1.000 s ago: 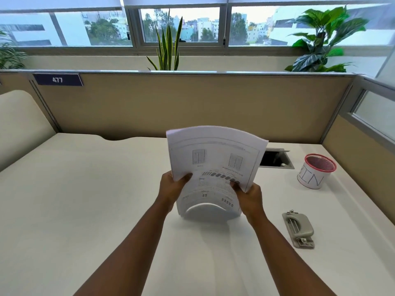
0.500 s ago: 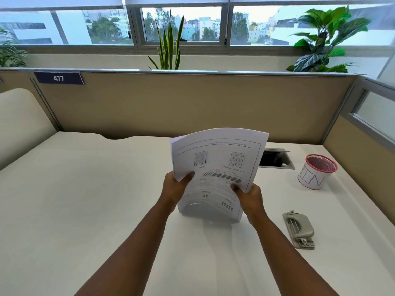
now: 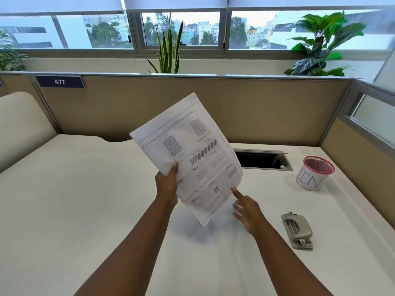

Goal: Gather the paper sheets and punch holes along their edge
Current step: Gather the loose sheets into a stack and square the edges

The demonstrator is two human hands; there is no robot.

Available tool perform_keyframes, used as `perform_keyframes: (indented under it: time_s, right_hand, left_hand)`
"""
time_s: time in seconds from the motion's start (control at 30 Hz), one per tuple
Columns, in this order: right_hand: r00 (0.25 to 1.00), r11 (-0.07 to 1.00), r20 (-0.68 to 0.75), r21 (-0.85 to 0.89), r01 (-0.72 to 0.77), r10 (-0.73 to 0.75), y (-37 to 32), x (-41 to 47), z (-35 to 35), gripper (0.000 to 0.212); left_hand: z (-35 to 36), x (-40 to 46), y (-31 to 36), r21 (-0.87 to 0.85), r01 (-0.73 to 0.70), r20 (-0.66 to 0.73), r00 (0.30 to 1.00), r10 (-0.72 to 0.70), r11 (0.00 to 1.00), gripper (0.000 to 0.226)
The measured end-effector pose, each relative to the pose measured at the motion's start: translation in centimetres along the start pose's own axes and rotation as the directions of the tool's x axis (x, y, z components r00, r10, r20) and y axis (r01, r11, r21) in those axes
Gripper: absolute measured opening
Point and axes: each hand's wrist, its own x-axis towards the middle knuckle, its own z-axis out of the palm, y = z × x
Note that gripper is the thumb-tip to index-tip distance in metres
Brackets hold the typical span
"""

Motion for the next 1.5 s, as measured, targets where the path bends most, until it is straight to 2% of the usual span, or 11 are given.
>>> perform_keyframes:
  time_s: [0.07, 0.17, 0.3, 0.47, 0.67, 0.73, 0.83, 0.93, 1.07, 1.23, 1.5]
  right_hand:
    - [0.984, 0.988, 0.175, 0.143, -0.062, 0.036, 0.5, -0.3, 0.5, 0.043]
    - [0.972, 0.954, 0.229, 0.298, -0.019, -0.053, 1.2, -0.2, 1.5, 0.017]
    - [0.972, 0.951, 0.159, 0.284, 0.123, -0.174, 1.1, -0.1, 1.7, 0.03]
    - [0.955, 0.955, 0.019, -0.001, 0.297, -0.297, -0.2, 0.0, -0.2, 0.036]
    - [0.898, 0.891, -0.039, -0.146, 0.429, -0.439, -1.8, 0.6, -2.5, 0.021]
    - [0.88, 0.877, -0.062, -0.135, 0.46, -0.471, -2.1, 0.5, -2.6, 0.009]
    - [0.855, 0.858, -0.082, -0.09, 0.506, -0.512, -2.4, 0.4, -3.0, 0.013]
    - [0.847, 0.848, -0.058, -0.087, 0.523, -0.528, -2.6, 0.4, -3.2, 0.012]
    - [0.845, 0.839, -0.017, -0.135, 0.527, -0.534, -2.3, 0.5, -3.0, 0.014]
    - [0.858, 0.85, 0.004, -0.133, 0.509, -0.514, -1.7, 0.8, -2.9, 0.021]
    - [0.909, 0.903, -0.026, -0.132, 0.41, -0.417, 0.3, 1.6, -4.3, 0.036]
  left_hand:
    - [0.1, -0.3, -0.5, -0.058, 0.057, -0.015, 0.998, -0.058, 0.997, 0.035]
    - [0.1, -0.8, -1.3, -0.092, 0.124, -0.005, 0.992, -0.125, 0.988, 0.037]
    - [-1.0, -0.9, -2.0, -0.069, 0.154, 0.002, 0.988, -0.155, 0.986, 0.035]
    - [-4.5, 1.2, -0.1, -0.15, 0.1, 0.085, 0.993, -0.088, 0.984, 0.037]
    - [-6.8, 3.0, 1.3, 0.331, 0.023, 0.184, 0.979, -0.088, 0.943, 0.019]
    - [-6.8, 3.3, 1.7, 0.348, 0.025, 0.225, 0.968, -0.109, 0.937, 0.018]
    - [-6.6, 3.6, 2.2, 0.354, 0.03, 0.266, 0.955, -0.131, 0.935, 0.017]
    - [-6.3, 3.5, 1.8, 0.451, -0.071, 0.306, 0.949, -0.079, 0.89, 0.006]
    - [-5.1, 3.0, 0.5, 0.477, -0.187, 0.322, 0.946, 0.027, 0.859, 0.022]
    - [-4.7, 2.6, -1.1, 0.401, -0.151, 0.291, 0.956, 0.031, 0.904, 0.028]
    - [-5.8, 1.7, -3.7, 0.526, -0.109, 0.311, 0.948, -0.072, 0.843, 0.04]
